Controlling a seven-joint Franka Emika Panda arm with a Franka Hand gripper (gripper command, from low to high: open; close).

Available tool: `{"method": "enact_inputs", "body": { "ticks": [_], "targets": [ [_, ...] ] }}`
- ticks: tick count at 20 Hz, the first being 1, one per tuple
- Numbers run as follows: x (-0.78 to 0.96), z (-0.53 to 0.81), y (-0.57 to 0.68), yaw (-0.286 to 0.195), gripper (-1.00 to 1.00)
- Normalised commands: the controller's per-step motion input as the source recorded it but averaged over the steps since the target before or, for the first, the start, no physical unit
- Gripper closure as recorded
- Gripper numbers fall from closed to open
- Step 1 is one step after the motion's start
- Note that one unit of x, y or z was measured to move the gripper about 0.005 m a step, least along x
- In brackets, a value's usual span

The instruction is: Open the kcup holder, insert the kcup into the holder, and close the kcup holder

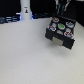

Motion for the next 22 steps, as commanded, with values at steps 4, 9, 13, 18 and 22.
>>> {"method": "enact_inputs", "body": {
  "ticks": [4,9,13,18,22],
  "targets": [
    [0.31,0.06,-0.20,0.022,-1.00],
    [0.50,0.14,-0.27,0.074,-1.00],
    [0.52,0.16,-0.19,0.092,-1.00],
    [0.53,0.15,-0.14,0.090,-1.00],
    [0.54,0.14,-0.17,0.070,-1.00]
  ]
}}
